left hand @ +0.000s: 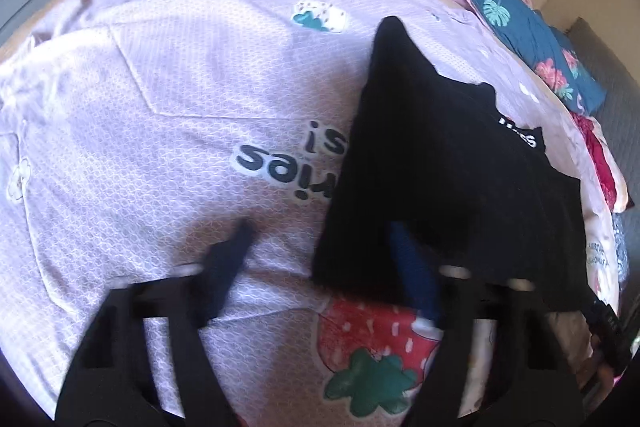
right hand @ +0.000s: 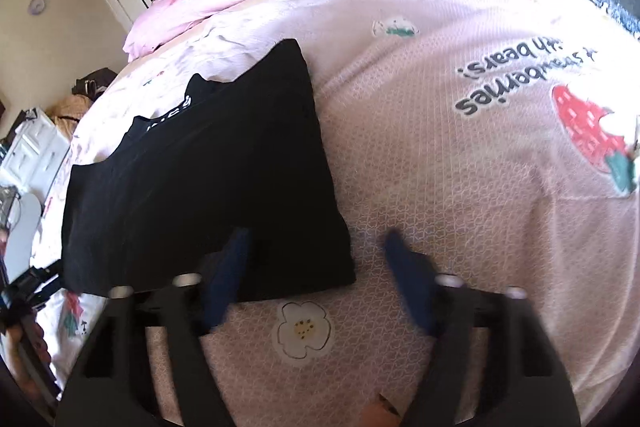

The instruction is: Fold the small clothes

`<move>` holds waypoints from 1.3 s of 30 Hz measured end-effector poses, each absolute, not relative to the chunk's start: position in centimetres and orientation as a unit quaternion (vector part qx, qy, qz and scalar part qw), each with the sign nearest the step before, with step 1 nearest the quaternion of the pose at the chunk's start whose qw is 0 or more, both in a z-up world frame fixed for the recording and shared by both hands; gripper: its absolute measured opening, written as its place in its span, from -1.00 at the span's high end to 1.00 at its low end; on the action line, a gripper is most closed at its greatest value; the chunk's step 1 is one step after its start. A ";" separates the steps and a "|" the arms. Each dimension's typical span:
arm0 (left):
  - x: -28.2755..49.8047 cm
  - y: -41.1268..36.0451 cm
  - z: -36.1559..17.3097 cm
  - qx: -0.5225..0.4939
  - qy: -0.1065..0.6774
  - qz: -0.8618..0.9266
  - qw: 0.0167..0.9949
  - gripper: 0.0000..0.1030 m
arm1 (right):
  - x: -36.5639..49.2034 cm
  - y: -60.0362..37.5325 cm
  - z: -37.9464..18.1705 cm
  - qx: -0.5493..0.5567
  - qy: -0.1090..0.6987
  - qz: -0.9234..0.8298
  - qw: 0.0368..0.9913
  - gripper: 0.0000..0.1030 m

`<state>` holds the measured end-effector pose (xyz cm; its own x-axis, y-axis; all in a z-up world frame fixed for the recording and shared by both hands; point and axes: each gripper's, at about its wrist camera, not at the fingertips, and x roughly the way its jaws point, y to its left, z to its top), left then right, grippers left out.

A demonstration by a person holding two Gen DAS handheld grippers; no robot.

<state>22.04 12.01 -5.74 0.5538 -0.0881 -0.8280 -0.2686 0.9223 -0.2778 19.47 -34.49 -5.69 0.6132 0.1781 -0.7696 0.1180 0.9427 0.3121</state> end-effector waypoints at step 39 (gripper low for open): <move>18.4 7.9 -2.1 -0.109 0.464 -0.004 0.879 -0.28 | 14.3 -29.0 -0.6 0.026 0.391 -0.001 0.920 -0.83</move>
